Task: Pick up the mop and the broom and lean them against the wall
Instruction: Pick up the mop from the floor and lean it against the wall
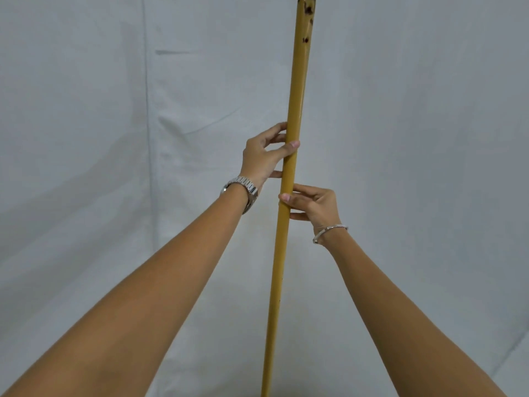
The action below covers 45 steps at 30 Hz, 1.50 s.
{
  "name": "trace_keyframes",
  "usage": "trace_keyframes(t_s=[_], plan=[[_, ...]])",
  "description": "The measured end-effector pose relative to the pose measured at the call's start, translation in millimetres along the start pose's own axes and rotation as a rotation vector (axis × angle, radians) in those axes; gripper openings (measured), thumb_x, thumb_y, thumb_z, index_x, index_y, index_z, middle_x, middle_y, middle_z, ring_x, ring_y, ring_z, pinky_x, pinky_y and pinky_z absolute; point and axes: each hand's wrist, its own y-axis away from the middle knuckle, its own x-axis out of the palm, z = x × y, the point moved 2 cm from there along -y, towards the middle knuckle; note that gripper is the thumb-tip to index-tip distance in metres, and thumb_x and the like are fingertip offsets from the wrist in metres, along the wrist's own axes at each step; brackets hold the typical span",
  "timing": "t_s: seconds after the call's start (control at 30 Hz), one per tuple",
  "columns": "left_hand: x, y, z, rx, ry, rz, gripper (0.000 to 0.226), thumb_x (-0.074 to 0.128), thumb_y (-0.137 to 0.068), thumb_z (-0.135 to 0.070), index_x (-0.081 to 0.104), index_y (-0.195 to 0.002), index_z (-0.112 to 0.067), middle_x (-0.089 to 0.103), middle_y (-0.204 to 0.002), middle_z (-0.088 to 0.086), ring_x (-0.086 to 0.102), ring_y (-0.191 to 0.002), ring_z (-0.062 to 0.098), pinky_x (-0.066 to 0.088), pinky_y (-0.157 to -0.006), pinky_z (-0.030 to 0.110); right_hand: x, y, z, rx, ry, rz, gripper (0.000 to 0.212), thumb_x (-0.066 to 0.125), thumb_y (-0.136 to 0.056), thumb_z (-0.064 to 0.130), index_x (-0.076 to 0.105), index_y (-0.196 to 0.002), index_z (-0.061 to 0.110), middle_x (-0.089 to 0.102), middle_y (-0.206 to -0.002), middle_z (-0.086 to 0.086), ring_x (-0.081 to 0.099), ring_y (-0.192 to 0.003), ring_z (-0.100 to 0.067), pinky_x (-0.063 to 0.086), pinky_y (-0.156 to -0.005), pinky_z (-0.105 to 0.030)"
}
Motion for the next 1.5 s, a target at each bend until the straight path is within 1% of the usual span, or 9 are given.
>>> trace_keyframes(t_s=[0.2, 0.37, 0.47, 0.6, 0.77, 1.0, 1.17, 1.33, 1.5], plan=[[-7.3, -22.8, 28.5, -0.021, -0.004, -0.002, 0.046, 0.068, -0.082, -0.019, 0.054, -0.125, -0.019, 0.062, -0.115, 0.001, 0.062, -0.104, 0.023, 0.059, -0.069, 0.043, 7.3, -25.0, -25.0, 0.017, -0.003, -0.016, 0.023, 0.08, -0.069, 0.008, 0.073, -0.091, 0.011, 0.076, -0.069, 0.005, 0.073, -0.071, -0.016, 0.059, -0.058, -0.028], [-4.2, -33.8, 45.0, -0.037, -0.002, 0.044, 0.051, 0.068, -0.08, -0.009, 0.051, -0.127, -0.019, 0.061, -0.112, 0.002, 0.062, -0.094, 0.017, 0.059, -0.064, 0.033, 6.4, -38.1, -34.9, 0.061, -0.027, -0.027, 0.027, 0.077, -0.071, 0.005, 0.069, -0.097, 0.005, 0.073, -0.063, 0.009, 0.07, -0.064, -0.008, 0.057, -0.056, -0.024], [-5.6, -36.4, 49.7, -0.066, -0.029, 0.074, 0.05, 0.069, -0.08, -0.012, 0.05, -0.127, -0.015, 0.062, -0.105, 0.001, 0.064, -0.092, 0.017, 0.06, -0.068, 0.038, 4.3, -41.7, -34.5, 0.069, 0.004, -0.008, 0.027, 0.077, -0.072, 0.008, 0.069, -0.098, 0.007, 0.073, -0.064, 0.009, 0.07, -0.066, -0.01, 0.06, -0.062, -0.029], [-7.7, -33.2, 61.0, -0.059, -0.085, 0.115, 0.05, 0.062, -0.086, -0.02, 0.045, -0.133, -0.013, 0.062, -0.102, 0.002, 0.065, -0.099, 0.022, 0.06, -0.07, 0.042, 5.9, -42.5, -36.8, 0.037, 0.035, -0.034, 0.02, 0.077, -0.071, 0.011, 0.073, -0.091, 0.011, 0.073, -0.067, 0.003, 0.071, -0.07, -0.015, 0.061, -0.07, -0.039], [-4.3, -41.4, 51.2, -0.034, -0.128, 0.123, 0.045, 0.056, -0.09, -0.014, 0.044, -0.133, -0.011, 0.055, -0.103, 0.005, 0.062, -0.105, 0.027, 0.058, -0.076, 0.043, 16.7, -48.0, -32.3, 0.008, 0.041, -0.183, 0.025, 0.077, -0.071, 0.01, 0.072, -0.095, 0.003, 0.072, -0.08, -0.013, 0.071, -0.073, -0.023, 0.06, -0.063, -0.035], [1.3, -55.8, 22.9, 0.024, -0.14, 0.179, 0.041, 0.053, -0.092, -0.014, 0.045, -0.132, -0.01, 0.057, -0.109, 0.005, 0.065, -0.099, 0.024, 0.058, -0.061, 0.026, 11.3, -61.9, -10.8, -0.086, 0.079, -0.275, 0.024, 0.079, -0.069, 0.015, 0.074, -0.091, 0.008, 0.073, -0.077, -0.011, 0.072, -0.071, -0.023, 0.061, -0.059, -0.036], [0.7, -47.9, 47.2, -0.043, -0.069, 0.245, 0.042, 0.058, -0.089, -0.014, 0.047, -0.13, -0.014, 0.054, -0.103, 0.003, 0.061, -0.094, 0.02, 0.057, -0.072, 0.05, 8.9, -52.4, -37.3, -0.018, 0.01, -0.216, 0.021, 0.076, -0.072, 0.008, 0.073, -0.092, 0.004, 0.069, -0.075, -0.011, 0.065, -0.07, -0.019, 0.06, -0.063, -0.039], [-2.5, -50.9, 75.2, -0.085, -0.033, 0.156, 0.051, 0.064, -0.084, -0.018, 0.047, -0.133, -0.016, 0.06, -0.119, 0.011, 0.062, -0.106, 0.028, 0.058, -0.072, 0.049, 6.9, -54.4, -57.0, 0.028, -0.041, -0.215, 0.023, 0.08, -0.069, 0.01, 0.073, -0.091, 0.008, 0.073, -0.079, -0.012, 0.07, -0.071, -0.018, 0.061, -0.067, -0.035], [-7.7, -61.9, 84.6, -0.124, -0.055, 0.083, 0.056, 0.07, -0.079, -0.012, 0.049, -0.131, -0.017, 0.06, -0.12, 0.007, 0.062, -0.102, 0.025, 0.06, -0.064, 0.037, 14.1, -71.7, -60.7, 0.134, -0.05, -0.14, 0.028, 0.08, -0.07, 0.011, 0.071, -0.096, 0.006, 0.073, -0.086, -0.014, 0.07, -0.075, -0.02, 0.059, -0.068, -0.032]])
